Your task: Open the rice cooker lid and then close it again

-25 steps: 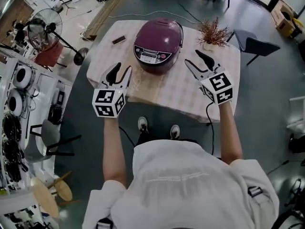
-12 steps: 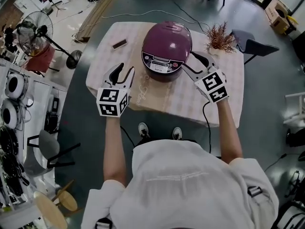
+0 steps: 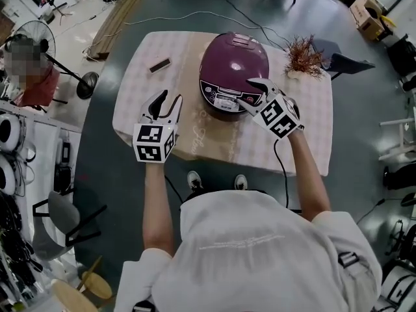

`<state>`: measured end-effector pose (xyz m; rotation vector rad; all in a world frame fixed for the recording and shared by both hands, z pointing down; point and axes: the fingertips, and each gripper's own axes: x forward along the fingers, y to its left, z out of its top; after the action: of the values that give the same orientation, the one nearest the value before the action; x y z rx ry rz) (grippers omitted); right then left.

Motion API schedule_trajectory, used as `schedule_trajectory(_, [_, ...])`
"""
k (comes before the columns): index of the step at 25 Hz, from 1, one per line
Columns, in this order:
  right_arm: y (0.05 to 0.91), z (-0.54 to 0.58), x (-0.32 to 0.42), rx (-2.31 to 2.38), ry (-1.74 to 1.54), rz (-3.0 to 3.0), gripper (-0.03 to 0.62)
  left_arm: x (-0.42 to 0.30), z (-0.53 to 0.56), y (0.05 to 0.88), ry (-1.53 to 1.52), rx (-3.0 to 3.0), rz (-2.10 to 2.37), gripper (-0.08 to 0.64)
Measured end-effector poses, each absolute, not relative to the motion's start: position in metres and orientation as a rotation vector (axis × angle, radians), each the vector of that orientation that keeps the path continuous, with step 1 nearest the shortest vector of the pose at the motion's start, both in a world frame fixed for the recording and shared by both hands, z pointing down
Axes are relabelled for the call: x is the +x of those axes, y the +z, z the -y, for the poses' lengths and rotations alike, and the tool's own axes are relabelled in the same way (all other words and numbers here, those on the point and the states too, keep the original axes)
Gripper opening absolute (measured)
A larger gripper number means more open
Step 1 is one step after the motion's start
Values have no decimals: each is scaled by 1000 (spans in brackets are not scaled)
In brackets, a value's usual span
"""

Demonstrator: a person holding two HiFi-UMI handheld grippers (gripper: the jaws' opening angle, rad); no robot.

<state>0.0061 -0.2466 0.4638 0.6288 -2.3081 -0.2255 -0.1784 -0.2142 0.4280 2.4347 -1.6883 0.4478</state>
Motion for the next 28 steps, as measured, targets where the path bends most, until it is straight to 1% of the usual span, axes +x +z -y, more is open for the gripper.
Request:
schedule_trajectory(4, [483,255,-8,593,-218,2266,222,-185,220,440,448,2423,1661,175])
schedule_trajectory(10, [512,256,-20,516,-197,2216,221,-189,219,456,453,2400,1624,172])
schedule_trajectory(12, [519,255,-26,488,-187,2205,212,-192,218,461,456,2389,1614,172])
schedule_trajectory(19, [542,253,-34,447,-115,2194,212,-197,216,479,457,2355,1588,172])
schedule_trajectory(25, [540,255,-35,462,-89,2229,202,-196,213,485,451,2331,1578,169])
schedule_trajectory(28, [540,252,-37,458,-78,2240,220,-195,212,488,459,2326,1569,169])
